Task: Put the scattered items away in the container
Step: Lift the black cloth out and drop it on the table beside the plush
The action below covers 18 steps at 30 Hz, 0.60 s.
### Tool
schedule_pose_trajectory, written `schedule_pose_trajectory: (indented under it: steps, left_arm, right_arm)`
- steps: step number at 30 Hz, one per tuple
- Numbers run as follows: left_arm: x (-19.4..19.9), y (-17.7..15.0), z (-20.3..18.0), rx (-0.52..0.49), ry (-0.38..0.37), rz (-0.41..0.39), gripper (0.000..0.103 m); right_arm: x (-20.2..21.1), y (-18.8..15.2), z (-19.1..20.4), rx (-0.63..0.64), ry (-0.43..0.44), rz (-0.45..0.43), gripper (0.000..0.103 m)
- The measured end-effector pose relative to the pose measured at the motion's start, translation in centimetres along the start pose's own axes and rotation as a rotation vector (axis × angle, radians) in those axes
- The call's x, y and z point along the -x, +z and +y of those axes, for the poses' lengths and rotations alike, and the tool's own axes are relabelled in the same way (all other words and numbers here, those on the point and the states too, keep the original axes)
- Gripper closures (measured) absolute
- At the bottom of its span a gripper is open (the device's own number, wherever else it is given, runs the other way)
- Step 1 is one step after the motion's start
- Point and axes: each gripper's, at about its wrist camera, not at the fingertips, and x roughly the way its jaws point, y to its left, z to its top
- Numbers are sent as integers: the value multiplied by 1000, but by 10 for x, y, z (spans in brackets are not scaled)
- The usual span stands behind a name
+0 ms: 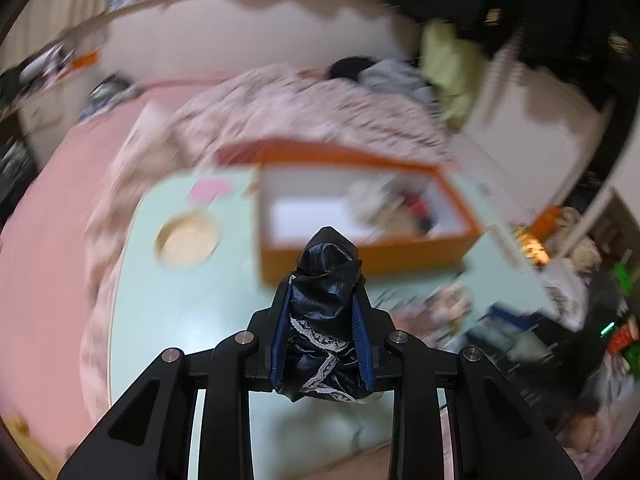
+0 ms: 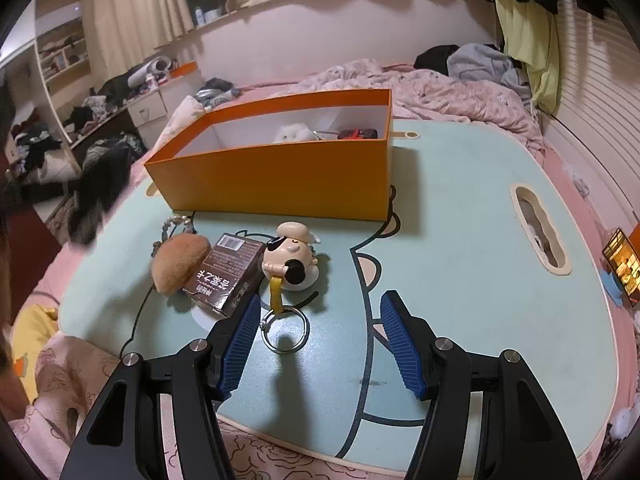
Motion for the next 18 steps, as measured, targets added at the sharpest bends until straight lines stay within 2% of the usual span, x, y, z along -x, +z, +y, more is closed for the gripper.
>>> schedule_pose_trajectory:
  steps: [5,9,12,14,16,18]
  left_arm:
    - [-27,-36,11,83,-80,82,73]
    - [-35,-41,-8,38,-41,68,73]
    - [-39,-37,-17,23,-75,63,71]
    - [-40,-38,-19,19,-80,62,65]
    - [-39,-42,-17,32,-62,54,51]
    - [-34,-47,-10,67,-56,12,43]
  right_arm:
    - [0,-1,0,1,-3,1,41]
    - [0,-1,1,2,-3,4,41]
    - [0,-1,0,0,-4,2,40]
    - [0,0,0,-3,-5,-1,41]
    - [1,1,-1,-10,1,-8,41]
    - [4,5,-3,-20,10,-23,40]
